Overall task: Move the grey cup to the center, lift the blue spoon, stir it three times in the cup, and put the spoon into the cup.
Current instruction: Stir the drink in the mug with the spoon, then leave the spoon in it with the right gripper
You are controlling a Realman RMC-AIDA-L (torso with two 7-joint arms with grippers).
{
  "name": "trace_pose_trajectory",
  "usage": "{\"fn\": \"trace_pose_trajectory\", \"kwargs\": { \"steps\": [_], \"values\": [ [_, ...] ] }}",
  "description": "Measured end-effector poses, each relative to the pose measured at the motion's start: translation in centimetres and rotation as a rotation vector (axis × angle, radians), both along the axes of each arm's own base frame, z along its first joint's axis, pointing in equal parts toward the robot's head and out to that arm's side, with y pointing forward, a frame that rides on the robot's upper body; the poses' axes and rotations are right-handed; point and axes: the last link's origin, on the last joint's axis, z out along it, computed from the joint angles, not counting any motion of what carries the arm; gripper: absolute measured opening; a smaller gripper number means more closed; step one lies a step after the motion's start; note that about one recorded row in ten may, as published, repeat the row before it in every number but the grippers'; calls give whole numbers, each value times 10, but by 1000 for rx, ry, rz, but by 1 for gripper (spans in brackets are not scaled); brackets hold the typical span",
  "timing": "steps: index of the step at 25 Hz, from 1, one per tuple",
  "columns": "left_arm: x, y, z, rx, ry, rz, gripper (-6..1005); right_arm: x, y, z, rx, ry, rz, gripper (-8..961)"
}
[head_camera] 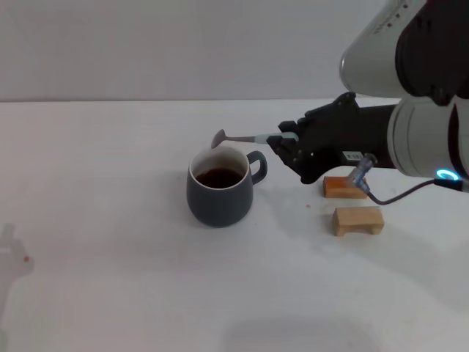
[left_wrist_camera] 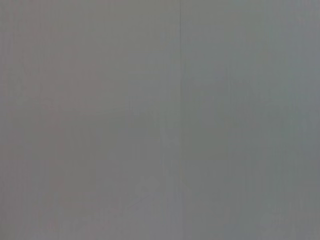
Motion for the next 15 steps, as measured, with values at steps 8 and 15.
{"fn": "trace_pose_trajectory", "kwargs": {
  "steps": [8, 15],
  "values": [
    [0, 0, 0, -2, 0, 1, -2, 17, 1, -6, -9, -8, -56, 157],
    [0, 1, -1, -3, -2, 1, -2, 29, 8, -22, -36, -19, -85, 157]
  ]
}}
